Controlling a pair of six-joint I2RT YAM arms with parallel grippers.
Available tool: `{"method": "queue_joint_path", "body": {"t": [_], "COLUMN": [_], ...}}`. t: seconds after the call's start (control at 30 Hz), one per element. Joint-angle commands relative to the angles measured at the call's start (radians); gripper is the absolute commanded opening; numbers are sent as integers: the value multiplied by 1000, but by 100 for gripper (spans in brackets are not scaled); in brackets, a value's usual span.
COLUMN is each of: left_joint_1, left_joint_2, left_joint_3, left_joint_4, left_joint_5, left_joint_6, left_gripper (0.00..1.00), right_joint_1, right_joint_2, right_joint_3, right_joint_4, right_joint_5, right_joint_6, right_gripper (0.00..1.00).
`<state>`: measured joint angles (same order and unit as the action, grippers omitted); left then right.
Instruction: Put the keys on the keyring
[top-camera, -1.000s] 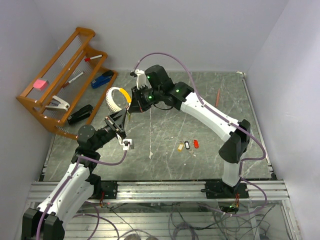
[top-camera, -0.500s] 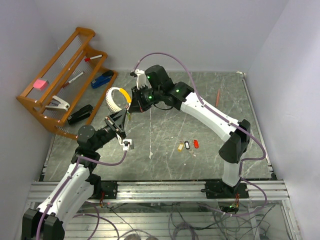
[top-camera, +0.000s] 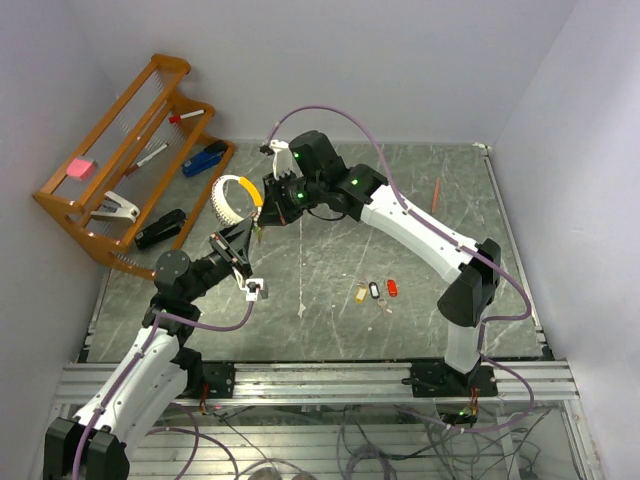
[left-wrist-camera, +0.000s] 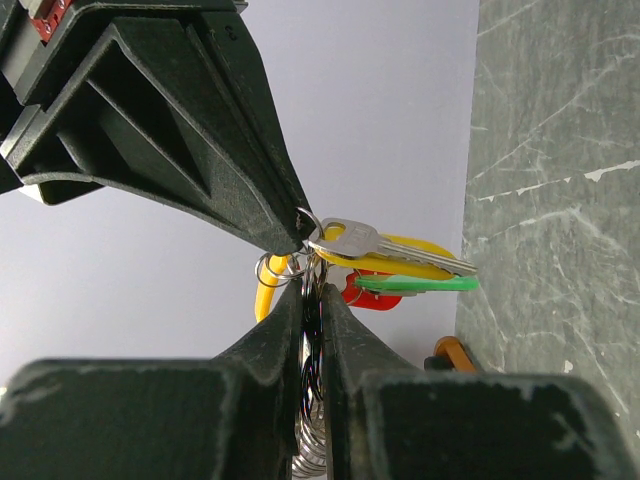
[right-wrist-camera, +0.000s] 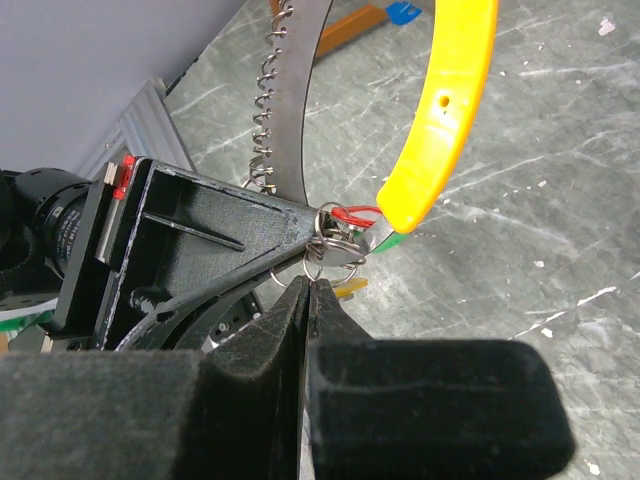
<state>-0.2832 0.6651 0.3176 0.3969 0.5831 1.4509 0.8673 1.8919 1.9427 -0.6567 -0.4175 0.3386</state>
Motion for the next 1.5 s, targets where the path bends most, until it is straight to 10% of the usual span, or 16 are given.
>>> {"method": "queue_joint_path", "body": {"t": [0.0,1.47], "left_joint_1": [-7,-8], "left_joint_2": [-11,1], "left_joint_3": [44,32], "left_joint_4": [41,103], "left_joint_5": [19,-37], "left_joint_6": [10,-7], "left_gripper": [7,7], "right_joint_1": [11,41], "right_joint_2": [12,26], "right_joint_3": [8,-15], "right_joint_4": [5,58], "right_joint_5": [17,-38], "right_joint_6": [-5,80], "right_gripper": [0,0]}}
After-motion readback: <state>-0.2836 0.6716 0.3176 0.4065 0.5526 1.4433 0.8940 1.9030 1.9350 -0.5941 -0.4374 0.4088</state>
